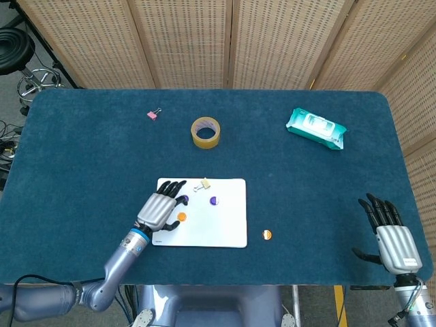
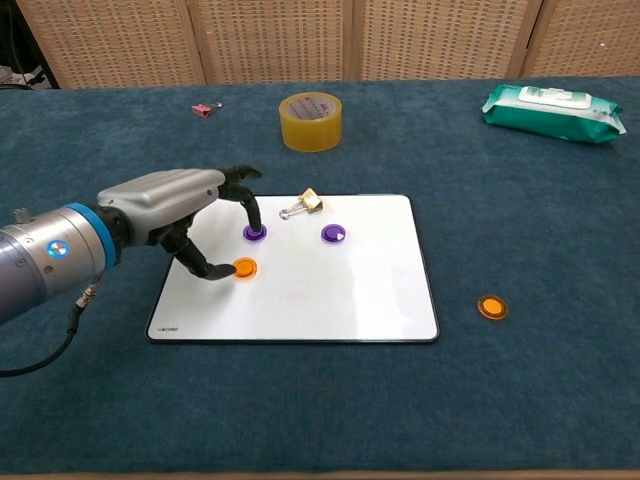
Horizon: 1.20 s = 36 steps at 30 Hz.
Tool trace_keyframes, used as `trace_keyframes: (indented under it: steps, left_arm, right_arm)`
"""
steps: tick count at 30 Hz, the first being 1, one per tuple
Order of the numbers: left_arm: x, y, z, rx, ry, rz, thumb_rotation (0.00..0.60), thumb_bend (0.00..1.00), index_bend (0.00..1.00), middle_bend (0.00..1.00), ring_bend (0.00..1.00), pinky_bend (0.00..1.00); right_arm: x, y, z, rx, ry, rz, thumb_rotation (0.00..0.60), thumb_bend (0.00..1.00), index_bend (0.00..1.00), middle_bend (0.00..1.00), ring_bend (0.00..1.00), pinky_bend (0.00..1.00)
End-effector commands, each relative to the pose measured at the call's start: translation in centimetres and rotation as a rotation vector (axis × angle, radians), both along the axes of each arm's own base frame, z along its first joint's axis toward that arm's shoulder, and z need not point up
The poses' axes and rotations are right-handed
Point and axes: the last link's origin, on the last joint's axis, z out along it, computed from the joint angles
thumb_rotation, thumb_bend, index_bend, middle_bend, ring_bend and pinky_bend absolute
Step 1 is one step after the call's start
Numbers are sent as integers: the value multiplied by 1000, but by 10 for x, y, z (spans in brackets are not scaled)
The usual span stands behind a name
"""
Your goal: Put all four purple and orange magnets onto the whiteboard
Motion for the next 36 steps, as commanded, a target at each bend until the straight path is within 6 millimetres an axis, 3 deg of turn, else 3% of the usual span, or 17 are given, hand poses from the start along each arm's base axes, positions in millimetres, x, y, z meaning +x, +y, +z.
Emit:
trace_keyframes:
  steps: [1, 6, 8, 14, 21, 26, 36]
  left_arm:
    - [-5, -3, 23, 47, -15, -19, 600, 251, 295, 0, 0, 0]
    - [-26, -9, 65, 138, -2, -25, 600, 129, 125, 0, 0, 0]
    - [-46, -15, 87, 200, 7, -10, 600, 90, 83, 0, 0, 0]
    - [-76, -31, 124, 262, -16, 20, 600, 84, 65, 0, 0, 0]
    - [-98, -51, 152, 311, -31, 85, 600, 84, 65, 0, 0, 0]
    - [-110, -68, 180, 373, -72, 135, 600, 84, 65, 0, 0, 0]
    - [-114, -70, 190, 371, -81, 138, 600, 84, 65, 0, 0, 0]
  right_arm:
    - [0, 1, -2, 11, 4, 3, 600, 0, 3, 0, 0, 0]
    - [4, 3, -16, 69, 14, 29, 600, 0, 28, 0, 0, 0]
    - [14, 3, -35, 138, 19, 70, 600, 0, 46, 0, 0, 0]
    - [40, -9, -65, 257, 43, 158, 600, 0, 96, 0, 0, 0]
    - [71, -28, -90, 343, 70, 236, 600, 0, 169, 0, 0, 0]
    - [104, -53, -125, 419, 86, 298, 600, 16, 266, 0, 0, 0]
    - [118, -72, -164, 468, 161, 298, 600, 315, 301, 0, 0, 0]
